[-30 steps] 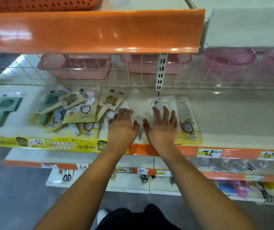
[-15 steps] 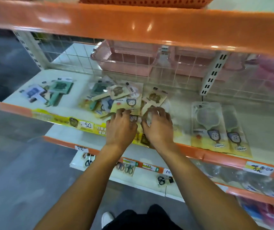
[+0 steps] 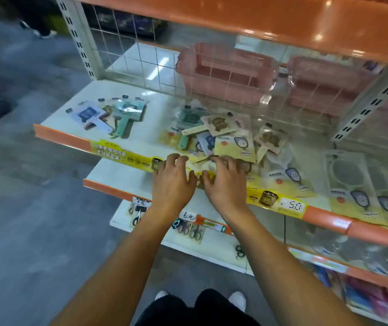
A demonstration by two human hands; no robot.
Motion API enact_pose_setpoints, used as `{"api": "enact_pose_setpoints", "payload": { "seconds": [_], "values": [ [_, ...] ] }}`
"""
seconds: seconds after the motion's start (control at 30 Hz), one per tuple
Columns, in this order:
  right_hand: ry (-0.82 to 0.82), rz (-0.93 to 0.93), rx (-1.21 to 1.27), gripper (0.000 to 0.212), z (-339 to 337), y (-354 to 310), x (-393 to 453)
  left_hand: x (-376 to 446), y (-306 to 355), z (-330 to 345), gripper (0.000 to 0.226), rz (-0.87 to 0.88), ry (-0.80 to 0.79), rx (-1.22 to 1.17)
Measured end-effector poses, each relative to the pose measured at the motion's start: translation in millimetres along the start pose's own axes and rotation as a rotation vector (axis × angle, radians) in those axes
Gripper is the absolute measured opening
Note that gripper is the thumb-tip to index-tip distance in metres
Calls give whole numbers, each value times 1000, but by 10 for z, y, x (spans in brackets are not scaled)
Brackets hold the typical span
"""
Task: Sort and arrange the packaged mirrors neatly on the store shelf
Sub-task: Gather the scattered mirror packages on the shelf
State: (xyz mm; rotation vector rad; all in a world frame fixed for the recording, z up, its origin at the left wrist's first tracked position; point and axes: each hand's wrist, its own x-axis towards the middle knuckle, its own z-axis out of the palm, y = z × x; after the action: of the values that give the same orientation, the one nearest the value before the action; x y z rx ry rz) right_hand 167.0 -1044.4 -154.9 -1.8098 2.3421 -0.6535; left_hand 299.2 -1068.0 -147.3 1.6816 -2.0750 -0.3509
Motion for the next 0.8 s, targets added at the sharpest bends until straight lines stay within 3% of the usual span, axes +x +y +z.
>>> {"api": "enact_pose_setpoints", "payload": {
  "seconds": [0.33,0.8],
  "values": [
    [9,39,-47,47,35,-227,309,197,-209,-85,39,17,1,-38],
    [-56,6,-45,55,240,-358,977,780,-261,-190,40,-26,20,89]
  ]
}}
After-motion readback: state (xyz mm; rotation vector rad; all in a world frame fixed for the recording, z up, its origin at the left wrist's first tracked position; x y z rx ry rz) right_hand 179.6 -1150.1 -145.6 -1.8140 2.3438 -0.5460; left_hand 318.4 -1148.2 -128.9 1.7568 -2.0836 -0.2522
